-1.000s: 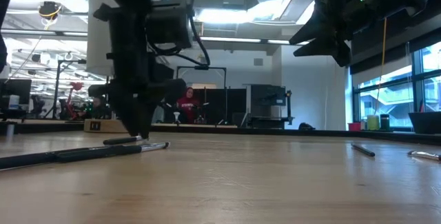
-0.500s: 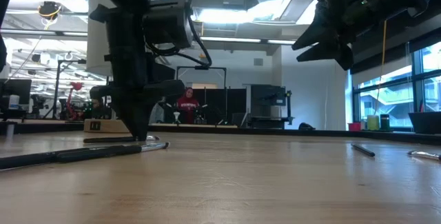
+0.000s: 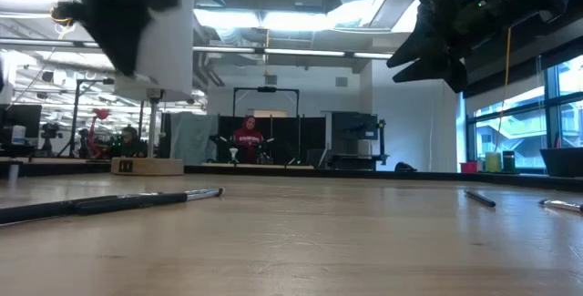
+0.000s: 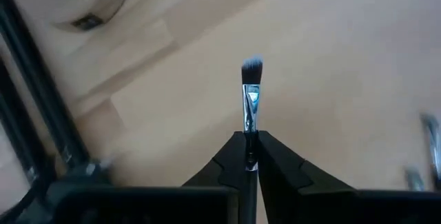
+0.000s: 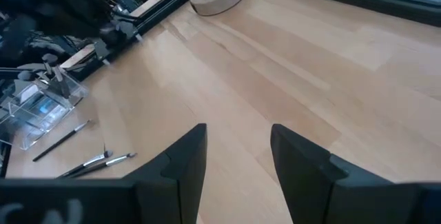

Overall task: Pick & Place Makeup Supplies
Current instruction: Put the makeup brush into the transparent organizer

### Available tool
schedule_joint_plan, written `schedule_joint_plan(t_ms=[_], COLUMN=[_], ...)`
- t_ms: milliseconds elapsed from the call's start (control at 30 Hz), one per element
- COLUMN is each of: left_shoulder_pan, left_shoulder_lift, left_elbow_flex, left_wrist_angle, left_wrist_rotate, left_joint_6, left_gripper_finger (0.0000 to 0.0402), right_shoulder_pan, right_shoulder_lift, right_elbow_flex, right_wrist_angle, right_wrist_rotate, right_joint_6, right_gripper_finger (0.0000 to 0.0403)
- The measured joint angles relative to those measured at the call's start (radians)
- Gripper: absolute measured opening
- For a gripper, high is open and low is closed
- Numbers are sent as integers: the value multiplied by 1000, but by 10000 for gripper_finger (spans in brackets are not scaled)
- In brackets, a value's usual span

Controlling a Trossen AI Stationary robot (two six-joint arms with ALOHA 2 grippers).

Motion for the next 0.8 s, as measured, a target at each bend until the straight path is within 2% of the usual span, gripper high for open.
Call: schedule_joint_plan(t_ms=[167,300,433,667,800], left_shoulder_pan=[-176,-337,-499,-734,-818], left_shoulder_lift=[-85,-126,-129,-100,-52], left_elbow_flex=[51,55,55,55,55], left_wrist_angle=[-114,-194,-254,-259,-259], left_wrist_rotate=[9,-31,-129,-387,-444], left_joint_6=[-28,-176,-316,-456,-494], left_gripper_finger=[23,23,24,26,26], right_shoulder_pan=[0,0,0,0,0], right_shoulder_lift=[0,0,0,0,0], right_elbow_flex=[0,0,0,0,0], right_wrist_angle=[0,1,1,1,1], right_wrist_rotate=[-1,-14,-17,-17,-17], right_joint_6=[7,11,14,0,-1], right_gripper_finger=[162,162,162,162,162])
